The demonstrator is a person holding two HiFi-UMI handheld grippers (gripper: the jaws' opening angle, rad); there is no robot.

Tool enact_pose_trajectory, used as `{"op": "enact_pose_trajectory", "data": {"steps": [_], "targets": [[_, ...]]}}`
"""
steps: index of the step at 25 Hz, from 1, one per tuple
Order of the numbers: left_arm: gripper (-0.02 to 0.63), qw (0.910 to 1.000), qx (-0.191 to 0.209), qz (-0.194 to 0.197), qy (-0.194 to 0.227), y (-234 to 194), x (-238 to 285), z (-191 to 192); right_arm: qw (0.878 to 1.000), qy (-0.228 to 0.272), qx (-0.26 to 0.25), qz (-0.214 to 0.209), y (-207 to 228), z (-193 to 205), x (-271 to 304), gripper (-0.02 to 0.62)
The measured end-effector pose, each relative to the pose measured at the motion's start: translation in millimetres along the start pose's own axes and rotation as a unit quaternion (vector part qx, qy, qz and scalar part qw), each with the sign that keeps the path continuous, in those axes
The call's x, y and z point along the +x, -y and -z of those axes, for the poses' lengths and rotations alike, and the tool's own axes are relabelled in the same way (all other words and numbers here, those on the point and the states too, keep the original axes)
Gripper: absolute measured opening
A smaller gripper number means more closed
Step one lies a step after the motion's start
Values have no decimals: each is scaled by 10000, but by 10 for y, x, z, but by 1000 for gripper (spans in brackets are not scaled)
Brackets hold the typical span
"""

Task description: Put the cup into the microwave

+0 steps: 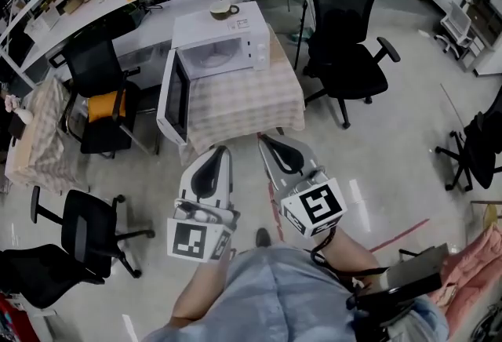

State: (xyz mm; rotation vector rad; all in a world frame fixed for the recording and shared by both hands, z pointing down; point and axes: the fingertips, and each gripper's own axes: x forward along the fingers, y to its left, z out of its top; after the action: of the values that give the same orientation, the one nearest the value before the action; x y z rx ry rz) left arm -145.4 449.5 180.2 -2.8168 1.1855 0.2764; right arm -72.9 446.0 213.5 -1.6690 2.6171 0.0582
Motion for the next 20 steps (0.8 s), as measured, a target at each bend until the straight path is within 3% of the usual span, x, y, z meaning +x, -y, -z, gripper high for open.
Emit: {"op": "enact_pose_trajectory", "data": {"steps": [9, 20], "targets": [[5, 9997, -171, 124, 140, -368, 230, 21, 9996, -103, -251, 26, 35, -54, 426, 2], [5, 9997, -149, 187, -99, -524, 737, 288, 9998, -81, -90, 155, 539, 91, 741, 2]]}}
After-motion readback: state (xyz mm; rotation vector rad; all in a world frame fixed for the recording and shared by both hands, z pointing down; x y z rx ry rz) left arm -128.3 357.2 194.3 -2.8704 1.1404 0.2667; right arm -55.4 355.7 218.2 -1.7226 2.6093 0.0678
